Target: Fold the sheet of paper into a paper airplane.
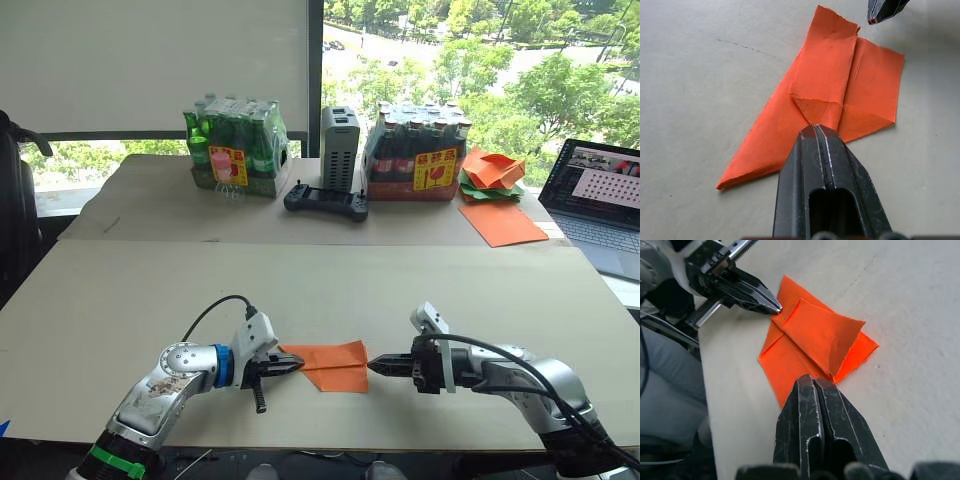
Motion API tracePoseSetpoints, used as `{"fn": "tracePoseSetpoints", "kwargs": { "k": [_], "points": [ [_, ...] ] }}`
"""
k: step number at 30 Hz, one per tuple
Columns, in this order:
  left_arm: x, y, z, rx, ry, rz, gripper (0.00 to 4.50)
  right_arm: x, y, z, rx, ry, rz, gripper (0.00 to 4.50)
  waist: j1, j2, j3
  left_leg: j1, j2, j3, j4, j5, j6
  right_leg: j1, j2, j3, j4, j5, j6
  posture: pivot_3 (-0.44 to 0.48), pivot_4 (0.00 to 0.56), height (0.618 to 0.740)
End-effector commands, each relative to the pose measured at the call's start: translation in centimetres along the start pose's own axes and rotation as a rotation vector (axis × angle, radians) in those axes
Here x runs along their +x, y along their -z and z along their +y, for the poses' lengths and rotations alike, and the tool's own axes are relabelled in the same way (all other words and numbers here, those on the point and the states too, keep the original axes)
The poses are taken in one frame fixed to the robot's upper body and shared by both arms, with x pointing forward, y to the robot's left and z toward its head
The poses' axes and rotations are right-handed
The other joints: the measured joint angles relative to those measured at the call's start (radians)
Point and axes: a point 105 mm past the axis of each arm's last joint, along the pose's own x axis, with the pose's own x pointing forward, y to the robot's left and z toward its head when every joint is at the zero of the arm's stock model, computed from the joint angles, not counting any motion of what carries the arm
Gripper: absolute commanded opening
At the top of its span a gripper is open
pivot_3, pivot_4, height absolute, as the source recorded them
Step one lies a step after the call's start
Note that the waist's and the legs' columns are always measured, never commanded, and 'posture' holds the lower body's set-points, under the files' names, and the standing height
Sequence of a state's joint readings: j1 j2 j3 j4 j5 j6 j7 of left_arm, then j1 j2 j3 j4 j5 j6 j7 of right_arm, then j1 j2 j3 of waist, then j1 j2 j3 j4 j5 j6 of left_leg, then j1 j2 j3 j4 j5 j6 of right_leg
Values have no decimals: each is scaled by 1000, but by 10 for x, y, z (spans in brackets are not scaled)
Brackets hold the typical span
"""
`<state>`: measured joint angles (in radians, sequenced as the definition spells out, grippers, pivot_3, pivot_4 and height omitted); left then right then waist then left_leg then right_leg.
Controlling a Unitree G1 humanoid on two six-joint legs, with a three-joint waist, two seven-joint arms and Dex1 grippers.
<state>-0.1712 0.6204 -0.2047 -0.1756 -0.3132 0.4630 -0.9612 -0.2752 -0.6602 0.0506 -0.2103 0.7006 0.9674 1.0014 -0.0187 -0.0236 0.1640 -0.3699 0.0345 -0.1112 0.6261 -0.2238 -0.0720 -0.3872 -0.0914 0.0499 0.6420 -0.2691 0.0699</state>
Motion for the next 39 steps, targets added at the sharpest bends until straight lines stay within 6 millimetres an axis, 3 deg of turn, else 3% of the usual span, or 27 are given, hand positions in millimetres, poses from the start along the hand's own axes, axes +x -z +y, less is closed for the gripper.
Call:
{"fn": "tracePoseSetpoints", "kwargs": {
  "k": [1,7,11,18,24,31,39],
  "points": [
    [-5,22,7,-103,-57,66,0,-5,-27,19,-14,-104,-83,36,-2,0,0,0,0,0,0,0,0,0,0,0,0,0,0,0,150,740],
    [-8,-6,15,-172,-94,-46,0,8,-28,-1,-15,14,-113,36,-3,0,1,-2,0,0,0,0,0,-2,0,0,0,0,0,0,150,740],
    [-15,-24,18,-215,-110,-111,0,14,-22,-1,8,5,-104,36,-3,0,3,-4,0,0,0,0,0,-4,0,0,0,0,0,0,150,740],
    [-31,-28,22,-259,-149,-132,0,14,-23,-4,10,14,-118,36,-4,0,4,-9,0,0,0,0,0,-9,0,0,0,2,-2,0,150,740],
    [-55,-34,31,-318,-211,-181,0,9,-32,-6,22,22,-171,1947,-6,0,4,-13,0,0,0,0,0,-13,0,0,1,4,-7,0,150,740],
    [-63,-35,34,-341,-241,-198,0,6,-35,-4,53,16,-199,4389,-11,0,4,-15,0,0,1,0,0,-15,0,0,2,5,-8,0,150,740],
    [-63,-34,34,-343,-244,-195,0,14,-20,1,62,2,-153,4469,-20,0,4,-15,0,0,1,0,0,-15,0,0,2,5,-8,0,150,740]
  ]
}}
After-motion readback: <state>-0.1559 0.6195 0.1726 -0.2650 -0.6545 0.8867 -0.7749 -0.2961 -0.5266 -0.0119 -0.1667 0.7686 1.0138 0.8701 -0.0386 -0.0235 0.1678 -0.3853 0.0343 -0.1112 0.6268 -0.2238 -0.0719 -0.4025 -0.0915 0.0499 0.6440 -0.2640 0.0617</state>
